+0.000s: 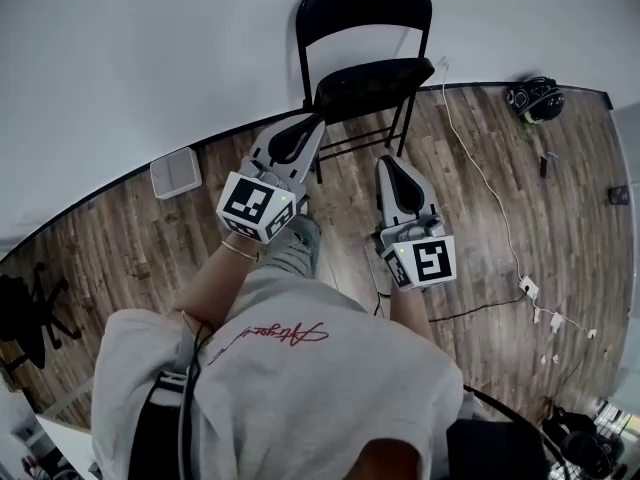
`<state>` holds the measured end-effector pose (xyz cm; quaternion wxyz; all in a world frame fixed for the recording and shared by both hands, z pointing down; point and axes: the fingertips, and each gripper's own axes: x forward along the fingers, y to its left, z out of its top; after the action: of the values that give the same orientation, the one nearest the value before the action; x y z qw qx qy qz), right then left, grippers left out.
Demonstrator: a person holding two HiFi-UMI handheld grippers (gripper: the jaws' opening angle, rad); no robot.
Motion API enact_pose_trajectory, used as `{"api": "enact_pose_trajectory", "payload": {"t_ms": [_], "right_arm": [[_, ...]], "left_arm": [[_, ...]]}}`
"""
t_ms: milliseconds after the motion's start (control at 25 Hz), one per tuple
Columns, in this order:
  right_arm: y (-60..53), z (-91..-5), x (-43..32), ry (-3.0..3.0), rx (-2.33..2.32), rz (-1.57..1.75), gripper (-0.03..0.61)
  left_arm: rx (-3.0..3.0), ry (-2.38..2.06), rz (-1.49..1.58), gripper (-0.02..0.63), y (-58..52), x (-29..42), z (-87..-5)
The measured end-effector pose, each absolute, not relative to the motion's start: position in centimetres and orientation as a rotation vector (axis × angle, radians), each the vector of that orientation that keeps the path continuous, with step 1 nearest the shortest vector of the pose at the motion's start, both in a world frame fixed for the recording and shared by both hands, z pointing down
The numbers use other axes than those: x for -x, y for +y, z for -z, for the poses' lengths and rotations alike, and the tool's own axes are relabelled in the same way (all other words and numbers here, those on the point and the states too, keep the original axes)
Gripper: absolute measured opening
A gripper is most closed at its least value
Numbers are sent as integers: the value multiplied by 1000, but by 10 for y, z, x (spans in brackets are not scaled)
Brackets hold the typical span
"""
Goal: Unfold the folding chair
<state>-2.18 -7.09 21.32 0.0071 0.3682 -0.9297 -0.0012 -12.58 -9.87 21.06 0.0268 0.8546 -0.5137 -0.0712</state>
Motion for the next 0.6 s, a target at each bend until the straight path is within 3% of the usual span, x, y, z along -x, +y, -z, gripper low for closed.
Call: {"api": "enact_pose_trajectory", "payload": {"t_ms": [280, 360, 400, 600], "right_arm": [[-198, -202, 74, -2908, -1198, 3, 18], [-216, -203, 82, -2902, -1192, 0, 17], [-223, -206, 84, -2891, -1179, 1, 18], [-260, -236, 85, -2828, -1170, -93, 18]], "left_arm": [[-2622, -1543, 26, 38, -241, 168, -231], [-2555, -1596, -55, 183, -274, 191, -248], [-2513, -1623, -95, 218, -291, 203, -260], [-2284, -1661, -162, 290, -368, 262, -333]]}}
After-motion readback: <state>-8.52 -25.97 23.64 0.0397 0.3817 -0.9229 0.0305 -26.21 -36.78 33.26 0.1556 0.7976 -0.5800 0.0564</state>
